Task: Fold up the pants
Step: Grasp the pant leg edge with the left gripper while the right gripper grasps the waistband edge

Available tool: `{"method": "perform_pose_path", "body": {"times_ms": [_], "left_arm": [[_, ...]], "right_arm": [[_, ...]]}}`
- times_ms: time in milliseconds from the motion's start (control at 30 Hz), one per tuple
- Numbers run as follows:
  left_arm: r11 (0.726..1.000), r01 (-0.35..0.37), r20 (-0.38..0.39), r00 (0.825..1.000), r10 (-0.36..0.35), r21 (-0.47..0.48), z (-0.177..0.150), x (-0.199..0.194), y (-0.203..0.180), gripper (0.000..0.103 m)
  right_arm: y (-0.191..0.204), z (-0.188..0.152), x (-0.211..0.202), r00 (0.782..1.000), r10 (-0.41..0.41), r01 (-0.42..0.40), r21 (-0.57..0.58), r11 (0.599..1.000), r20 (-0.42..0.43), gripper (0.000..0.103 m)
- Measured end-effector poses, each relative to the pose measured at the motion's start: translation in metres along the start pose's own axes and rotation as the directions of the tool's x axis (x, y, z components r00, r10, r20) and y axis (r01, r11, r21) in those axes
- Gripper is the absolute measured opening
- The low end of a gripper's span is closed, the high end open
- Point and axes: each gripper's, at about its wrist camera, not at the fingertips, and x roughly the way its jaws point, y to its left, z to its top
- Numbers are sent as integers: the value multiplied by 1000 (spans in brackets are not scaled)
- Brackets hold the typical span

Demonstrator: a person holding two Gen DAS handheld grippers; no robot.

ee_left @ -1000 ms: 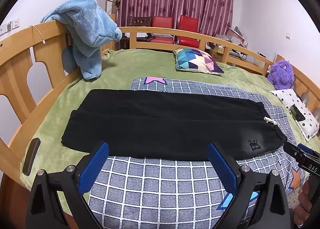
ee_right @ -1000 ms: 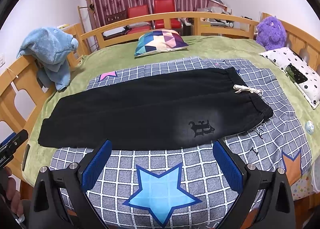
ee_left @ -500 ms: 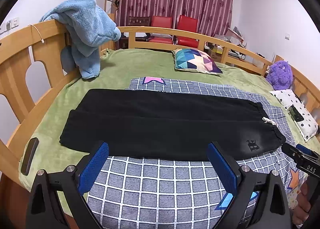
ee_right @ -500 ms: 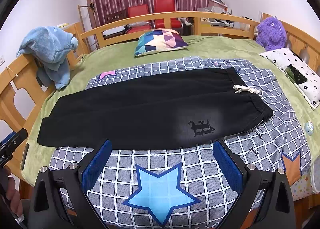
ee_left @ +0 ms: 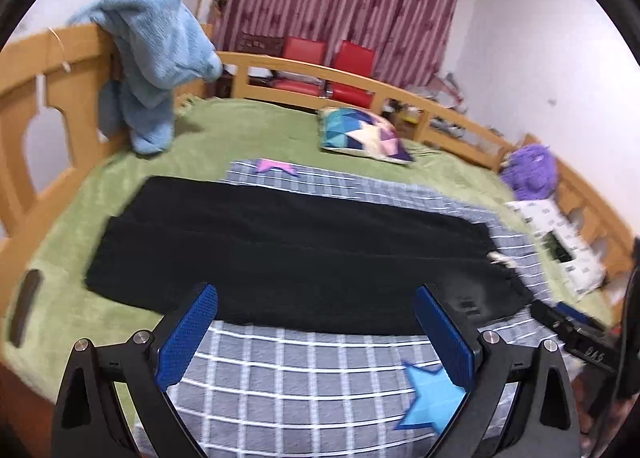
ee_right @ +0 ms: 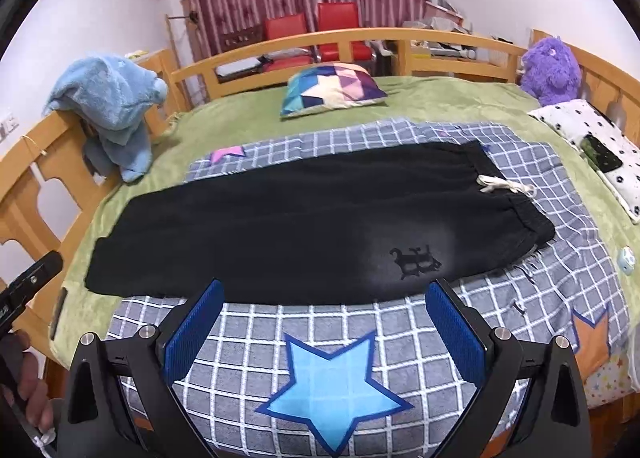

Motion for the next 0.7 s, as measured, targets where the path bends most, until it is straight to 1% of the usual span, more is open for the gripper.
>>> {"method": "perform_pose_path", "body": {"times_ms": [33,67,133,167,200,233,267,300,333,400,433,467,500,533,567,600,633,700], "left_arm": [[1000,-4,4,1000,3,7,5,2,3,100],[999,-42,22,999,41,24,12,3,6,100],[995,-91,55,995,89,41,23,3,15,100],[994,-104,64,993,101,42,28,4,21,100],[993,-111,62,992,108,42,33,6,27,100],[992,-118,50,992,116,40,36,10,34,100],[991,-124,37,992,123,39,38,15,40,100],[991,-132,16,991,131,38,39,22,49,100],[989,-141,6,990,141,34,38,26,55,100],[986,-164,-9,986,164,2,32,37,72,98],[986,-164,-16,986,163,-13,28,41,80,98],[986,-164,-28,986,163,-31,23,47,86,98],[985,-165,-47,986,163,-47,16,55,92,98],[984,-170,-64,984,166,-58,9,63,97,98],[982,-178,-78,982,173,-64,2,71,102,95],[981,-182,-90,980,176,-64,-4,77,107,90],[980,-188,-110,977,180,-67,-12,84,112,89],[978,-185,-145,975,170,-93,-28,98,123,82]], "right_arm": [[1,2,-1,1000,9,-9,-6,1000,10,100],[2,5,-4,1000,5,-5,-25,1000,26,100],[0,17,-11,997,-36,41,-72,997,73,100],[-4,22,-14,995,-47,54,-76,996,90,100],[-9,28,-17,992,-56,64,-73,995,110,100],[-19,36,-19,991,-46,53,-57,997,124,100],[-26,41,-18,993,-25,31,-50,998,118,100],[-33,45,-14,995,1,4,-46,999,99,100],[-44,50,-7,998,8,-6,-41,999,68,100],[-61,49,6,998,-44,45,-26,999,55,100],[-72,46,14,996,-72,74,-23,997,55,100],[-79,42,21,995,-81,82,-18,996,52,100],[-91,35,32,996,-78,78,-5,997,37,100],[-103,27,43,998,-57,57,15,998,16,100],[-111,21,53,999,-41,41,41,998,-6,100],[-124,12,65,999,-29,32,78,996,-39,99],[-136,3,76,997,-33,41,109,993,-70,97],[-154,-16,91,993,-68,81,148,986,-93,83]]}}
